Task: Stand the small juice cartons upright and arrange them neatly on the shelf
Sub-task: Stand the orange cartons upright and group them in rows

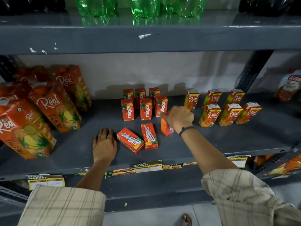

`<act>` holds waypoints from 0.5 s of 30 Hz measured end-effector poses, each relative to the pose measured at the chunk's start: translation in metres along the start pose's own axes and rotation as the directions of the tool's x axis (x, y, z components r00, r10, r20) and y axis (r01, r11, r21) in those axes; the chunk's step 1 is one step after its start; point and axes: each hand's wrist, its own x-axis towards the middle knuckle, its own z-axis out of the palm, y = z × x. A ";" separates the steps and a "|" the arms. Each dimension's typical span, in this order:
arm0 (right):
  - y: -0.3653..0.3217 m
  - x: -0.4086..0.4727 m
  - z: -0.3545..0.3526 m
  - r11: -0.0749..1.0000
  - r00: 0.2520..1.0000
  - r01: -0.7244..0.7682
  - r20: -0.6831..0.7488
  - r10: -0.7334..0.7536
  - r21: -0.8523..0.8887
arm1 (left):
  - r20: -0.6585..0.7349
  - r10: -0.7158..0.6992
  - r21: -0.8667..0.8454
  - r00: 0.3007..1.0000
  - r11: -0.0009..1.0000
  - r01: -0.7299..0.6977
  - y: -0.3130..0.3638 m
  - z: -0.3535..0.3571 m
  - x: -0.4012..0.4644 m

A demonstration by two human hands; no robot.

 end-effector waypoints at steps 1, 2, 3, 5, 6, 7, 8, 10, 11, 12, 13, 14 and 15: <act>-0.001 0.003 0.000 1.000 1.000 0.010 0.024 -0.011 0.012 | 0.002 0.002 -0.005 1.000 1.000 -0.002 0.000 0.000 0.000; -0.001 0.005 -0.001 0.999 0.999 0.025 0.045 -0.027 0.033 | 0.002 0.002 -0.011 1.000 1.000 -0.002 0.000 0.000 0.000; -0.001 0.007 -0.003 0.997 0.996 0.048 0.071 -0.053 0.065 | 0.002 0.001 -0.016 1.000 1.000 -0.001 0.000 -0.001 0.000; -0.001 0.009 -0.009 0.987 0.982 0.113 0.140 -0.128 0.115 | 0.004 -0.001 -0.022 1.000 1.000 0.001 0.000 -0.001 0.000; 0.000 0.012 -0.013 0.983 0.971 0.146 0.175 -0.165 0.113 | 0.006 0.000 -0.023 1.000 1.000 0.001 0.000 -0.001 0.000; 0.001 0.014 -0.017 0.978 0.959 0.188 0.198 -0.204 0.095 | 0.009 -0.001 -0.024 1.000 1.000 0.001 0.000 -0.001 0.000; 0.002 0.016 -0.020 0.969 0.945 0.237 0.217 -0.246 0.069 | 0.009 -0.001 -0.025 1.000 1.000 0.002 0.000 0.000 0.000; 0.007 0.022 -0.026 0.935 0.903 0.354 0.246 -0.351 0.034 | 0.008 0.000 -0.017 1.000 1.000 0.000 0.000 0.000 0.000; 0.009 0.026 -0.027 0.910 0.877 0.414 0.256 -0.407 0.027 | 0.010 0.000 -0.006 1.000 1.000 0.000 -0.001 0.000 0.000; 0.011 0.028 -0.028 0.886 0.850 0.464 0.271 -0.451 0.018 | 0.013 0.000 0.005 1.000 1.000 0.000 -0.001 0.001 0.001; 0.012 0.030 -0.029 0.864 0.827 0.504 0.284 -0.486 0.011 | 0.015 0.000 0.012 1.000 1.000 0.000 -0.001 0.001 0.001; 0.013 0.031 -0.029 0.845 0.807 0.535 0.292 -0.513 0.005 | 0.016 0.000 0.014 1.000 1.000 0.000 -0.001 0.001 0.001; 0.014 0.032 -0.029 0.825 0.789 0.565 0.291 -0.541 0.003 | 0.016 -0.002 0.012 1.000 1.000 0.002 -0.001 0.001 0.001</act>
